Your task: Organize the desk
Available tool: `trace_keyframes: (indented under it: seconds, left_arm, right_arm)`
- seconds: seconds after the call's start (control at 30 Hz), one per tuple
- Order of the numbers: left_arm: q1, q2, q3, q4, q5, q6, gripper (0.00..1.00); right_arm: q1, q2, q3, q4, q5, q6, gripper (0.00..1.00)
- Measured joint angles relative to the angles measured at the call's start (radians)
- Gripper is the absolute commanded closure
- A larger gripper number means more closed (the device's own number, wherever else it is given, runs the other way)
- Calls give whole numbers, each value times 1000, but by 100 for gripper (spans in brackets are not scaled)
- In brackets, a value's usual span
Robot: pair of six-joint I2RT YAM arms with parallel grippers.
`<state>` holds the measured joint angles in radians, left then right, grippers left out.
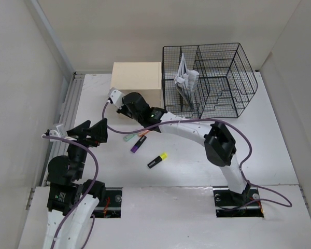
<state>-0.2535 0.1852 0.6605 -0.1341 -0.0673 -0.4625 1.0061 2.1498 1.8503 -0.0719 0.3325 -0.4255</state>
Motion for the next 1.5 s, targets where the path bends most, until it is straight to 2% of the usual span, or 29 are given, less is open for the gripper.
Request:
trace_keyframes:
  seconds: [0.2,0.4,0.53,0.57,0.67,0.7,0.77,0.8,0.83,0.87,0.93,1.0,1.07,1.1,1.13,1.2,1.27,1.4,1.5]
  left_arm:
    - [0,-1,0,7,21,-27,15]
    - [0,-17,-16,10,32,-52,16]
    - [0,-39,-69,37,66,-116,38]
    - [0,-45,-93,44,73,-140,54]
    - [0,-56,-172,73,84,-233,81]
    - [-1,-59,-199,90,91,-268,100]
    - [0,-58,-257,117,83,-330,100]
    - [2,-50,-285,134,81,-359,100]
    - [2,-35,-314,156,83,-396,100]
    - [2,-12,-346,192,84,-429,100]
    - [2,58,-407,276,95,-491,100]
    - [3,164,-459,382,113,-548,97]
    - [2,291,-486,486,134,-585,86]
    - [2,371,-487,539,146,-599,78]
    - [2,456,-487,607,163,-610,58]
    - [2,629,-481,745,199,-628,44]
    - [2,785,-472,863,244,-643,34]
    - [2,1041,-402,1035,304,-655,31]
    - [0,1171,-341,1136,318,-661,31]
  right_arm:
    - [-4,-59,0,-72,-142,-5,100]
    - [-11,-13,54,-124,-178,-2,100]
    - [-12,-1,60,-161,-156,-18,100]
    - [-12,-11,45,-159,-134,-26,100]
    - [-23,-97,-74,-154,-68,-55,100]
    - [-32,-142,-128,-164,-65,-66,100]
    - [-67,-252,-230,-174,-96,-82,100]
    - [-91,-312,-274,-176,-124,-91,90]
    - [-120,-383,-314,-183,-158,-99,67]
    - [-148,-451,-341,-182,-190,-102,31]
    - [-205,-572,-372,-172,-242,-120,17]
    - [-248,-678,-380,-159,-304,-126,15]
    - [-279,-752,-380,-137,-372,-124,17]
    - [-298,-784,-381,-128,-414,-115,18]
    - [-313,-805,-381,-123,-454,-106,19]
    - [-359,-830,-385,-116,-538,-82,23]
    - [-406,-842,-401,-113,-609,-56,28]
    - [-482,-843,-449,-123,-721,-11,45]
    - [-520,-844,-470,-127,-789,22,49]
